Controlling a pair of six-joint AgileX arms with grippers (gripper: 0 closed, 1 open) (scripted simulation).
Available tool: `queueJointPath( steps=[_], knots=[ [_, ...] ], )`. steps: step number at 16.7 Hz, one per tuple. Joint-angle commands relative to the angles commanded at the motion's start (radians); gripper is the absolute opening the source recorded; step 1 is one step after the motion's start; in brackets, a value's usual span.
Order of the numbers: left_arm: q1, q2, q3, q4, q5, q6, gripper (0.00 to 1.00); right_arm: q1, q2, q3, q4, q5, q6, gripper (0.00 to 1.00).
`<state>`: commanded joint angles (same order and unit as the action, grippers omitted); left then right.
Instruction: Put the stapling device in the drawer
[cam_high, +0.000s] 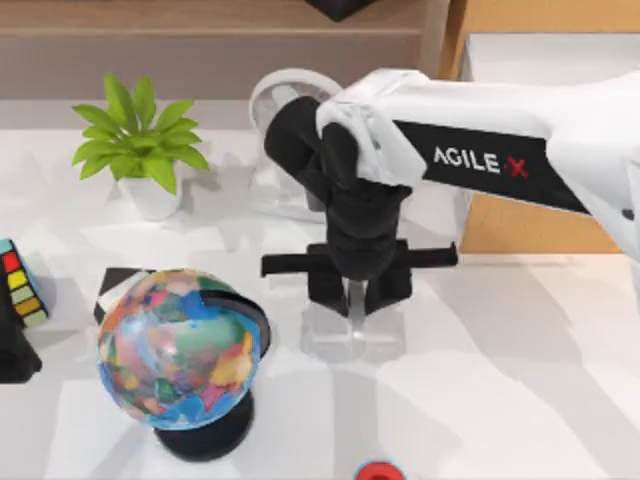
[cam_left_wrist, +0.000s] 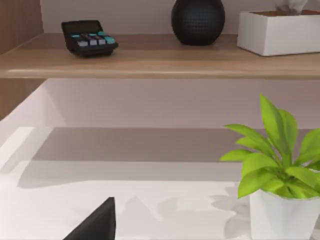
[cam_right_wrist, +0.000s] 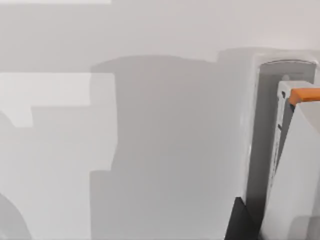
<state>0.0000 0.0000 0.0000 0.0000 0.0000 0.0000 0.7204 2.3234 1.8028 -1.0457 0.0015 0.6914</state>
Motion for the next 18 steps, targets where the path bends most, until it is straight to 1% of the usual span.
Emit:
queueJointPath(
  steps=[5, 11, 14, 18],
  knots=[
    [0.0, 0.0, 0.0, 0.0, 0.0, 0.0, 1.0, -0.001, -0.026, 0.055, -0.083, 0.0, 0.0, 0.0],
    [0.0, 0.0, 0.0, 0.0, 0.0, 0.0, 1.0, -0.014, -0.044, 0.085, -0.072, 0.006, -0.015, 0.0],
    [0.0, 0.0, 0.0, 0.0, 0.0, 0.0, 1.0, -0.07, -0.102, 0.175, -0.053, 0.032, -0.072, 0.0],
    [0.0, 0.0, 0.0, 0.0, 0.0, 0.0, 1.0, -0.213, -0.161, 0.292, -0.07, 0.089, -0.192, 0.0]
  ],
)
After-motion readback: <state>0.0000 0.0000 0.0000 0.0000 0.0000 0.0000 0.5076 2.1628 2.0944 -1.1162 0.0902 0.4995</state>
